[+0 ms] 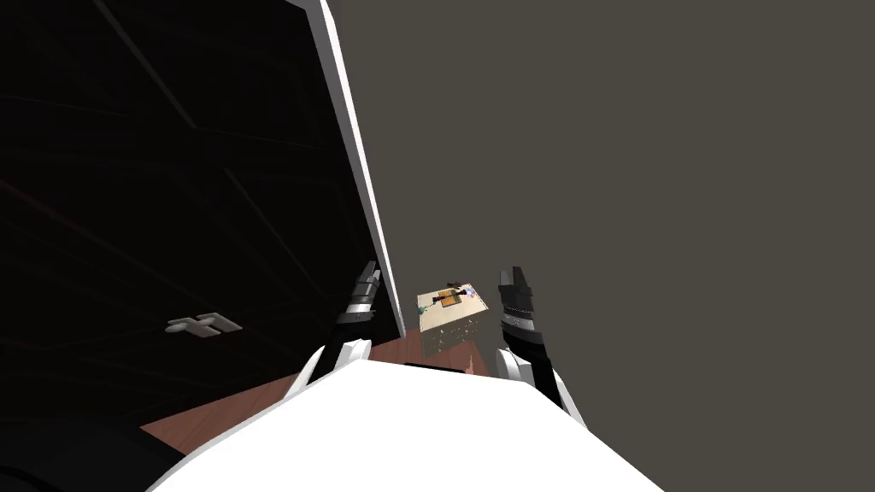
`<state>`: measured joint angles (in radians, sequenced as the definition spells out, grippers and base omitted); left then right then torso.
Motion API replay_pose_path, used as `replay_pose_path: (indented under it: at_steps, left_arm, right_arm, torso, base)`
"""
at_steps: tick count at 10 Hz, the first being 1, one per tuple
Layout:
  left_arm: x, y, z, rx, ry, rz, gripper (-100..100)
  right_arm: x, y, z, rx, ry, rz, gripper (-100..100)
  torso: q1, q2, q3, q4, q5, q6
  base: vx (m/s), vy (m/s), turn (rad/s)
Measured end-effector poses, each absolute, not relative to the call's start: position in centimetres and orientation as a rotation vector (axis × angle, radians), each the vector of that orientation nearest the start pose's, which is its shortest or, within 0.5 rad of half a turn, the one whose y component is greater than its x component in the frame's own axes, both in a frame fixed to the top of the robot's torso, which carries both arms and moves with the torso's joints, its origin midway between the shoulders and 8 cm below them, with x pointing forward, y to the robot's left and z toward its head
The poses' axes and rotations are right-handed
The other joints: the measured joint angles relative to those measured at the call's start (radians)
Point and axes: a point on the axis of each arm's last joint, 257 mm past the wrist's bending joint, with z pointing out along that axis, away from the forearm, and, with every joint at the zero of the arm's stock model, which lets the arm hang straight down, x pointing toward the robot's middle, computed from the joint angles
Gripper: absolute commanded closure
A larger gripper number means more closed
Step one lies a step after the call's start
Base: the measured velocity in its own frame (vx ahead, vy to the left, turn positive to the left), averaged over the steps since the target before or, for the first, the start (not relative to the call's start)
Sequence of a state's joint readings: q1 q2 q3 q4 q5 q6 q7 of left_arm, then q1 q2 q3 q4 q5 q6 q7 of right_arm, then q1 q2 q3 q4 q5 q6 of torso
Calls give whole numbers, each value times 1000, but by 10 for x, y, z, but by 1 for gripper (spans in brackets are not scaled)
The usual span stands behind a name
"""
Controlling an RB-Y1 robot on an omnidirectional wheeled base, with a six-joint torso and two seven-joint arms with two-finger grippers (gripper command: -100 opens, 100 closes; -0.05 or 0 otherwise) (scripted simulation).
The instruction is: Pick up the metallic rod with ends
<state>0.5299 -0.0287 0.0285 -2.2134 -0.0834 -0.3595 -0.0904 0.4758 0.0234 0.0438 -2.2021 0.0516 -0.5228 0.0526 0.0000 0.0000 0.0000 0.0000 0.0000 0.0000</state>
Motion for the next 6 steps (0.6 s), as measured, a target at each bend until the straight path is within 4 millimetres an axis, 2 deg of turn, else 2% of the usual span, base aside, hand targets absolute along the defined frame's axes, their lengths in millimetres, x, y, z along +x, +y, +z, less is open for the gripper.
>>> replay_pose_path:
  at_steps: [3, 6]
  left_arm:
    - [371, 297, -46, -771, 820, -1068, 0]
    - [371, 297, -46, -771, 820, -1068, 0]
  right_arm:
    - [365, -250, -14, 620, 745, 1249, -100]
    - [370, -241, -45, 594, 872, 1205, -100]
  torso:
    - [-5, 3, 2, 1, -1, 0]
    - [-6, 4, 2, 1, -1, 0]
  base:
    - [-53, -78, 331]
    - [-69, -85, 386]
